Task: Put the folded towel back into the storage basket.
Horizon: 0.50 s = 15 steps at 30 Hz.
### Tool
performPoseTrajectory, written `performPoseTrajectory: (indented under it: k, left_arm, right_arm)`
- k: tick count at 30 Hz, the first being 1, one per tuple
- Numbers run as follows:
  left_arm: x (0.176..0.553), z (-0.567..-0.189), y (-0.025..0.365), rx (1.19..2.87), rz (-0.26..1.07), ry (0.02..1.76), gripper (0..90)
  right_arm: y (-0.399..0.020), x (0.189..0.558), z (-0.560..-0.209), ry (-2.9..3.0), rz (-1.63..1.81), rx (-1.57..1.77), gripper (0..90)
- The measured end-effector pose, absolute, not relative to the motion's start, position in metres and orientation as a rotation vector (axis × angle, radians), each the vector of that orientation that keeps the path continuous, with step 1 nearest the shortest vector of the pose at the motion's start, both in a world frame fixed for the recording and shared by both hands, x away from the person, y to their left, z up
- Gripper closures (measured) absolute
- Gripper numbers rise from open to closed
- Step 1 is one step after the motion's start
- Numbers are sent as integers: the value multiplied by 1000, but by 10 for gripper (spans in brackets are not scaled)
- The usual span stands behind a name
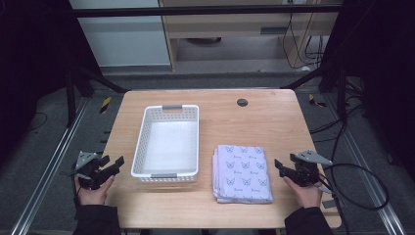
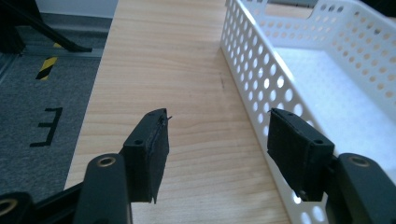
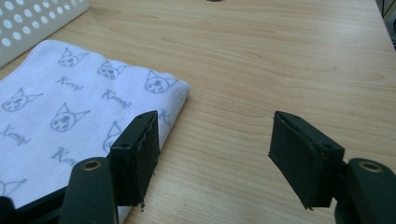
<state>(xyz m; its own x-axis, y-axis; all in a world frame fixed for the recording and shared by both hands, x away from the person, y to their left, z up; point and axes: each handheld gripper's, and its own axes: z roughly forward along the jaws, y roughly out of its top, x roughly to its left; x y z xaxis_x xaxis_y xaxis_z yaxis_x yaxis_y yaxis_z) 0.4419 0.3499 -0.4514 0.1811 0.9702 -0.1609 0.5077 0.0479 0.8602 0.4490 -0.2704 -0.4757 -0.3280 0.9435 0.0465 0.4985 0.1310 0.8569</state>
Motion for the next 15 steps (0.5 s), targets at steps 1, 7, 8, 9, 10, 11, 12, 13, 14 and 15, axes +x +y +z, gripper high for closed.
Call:
performPoseTrajectory:
  k: [1,7,8,9,10,11,12,13,14,15]
  left_arm:
    - [441,-450,349,1583,666,1447,381]
    - [437,-443,340,1599,670,1420,389]
    - [436,-441,338,1596,675,1414,389]
    - [435,-439,336,1598,680,1404,390]
    - [434,-438,335,1599,684,1399,390]
    - [433,-436,333,1595,690,1390,391]
    - [432,-435,332,1598,691,1383,394]
    - [432,-434,331,1597,690,1375,396]
    - [431,-433,330,1596,688,1371,396]
    - [431,-433,328,1595,688,1363,396]
  right_arm:
    - [-270,448,-475,1893,1115,1386,324]
    - [-269,444,-468,1869,1132,1362,320]
    - [-269,443,-467,1867,1132,1352,320]
    - [-268,443,-466,1867,1133,1343,322]
    - [-267,441,-465,1869,1138,1341,326]
    - [-266,441,-464,1868,1134,1328,328]
    - [-265,440,-463,1867,1133,1323,334]
    - [-265,440,-462,1867,1139,1317,334]
    - [-264,439,-461,1865,1146,1317,335]
    - [-265,439,-461,1862,1156,1312,338]
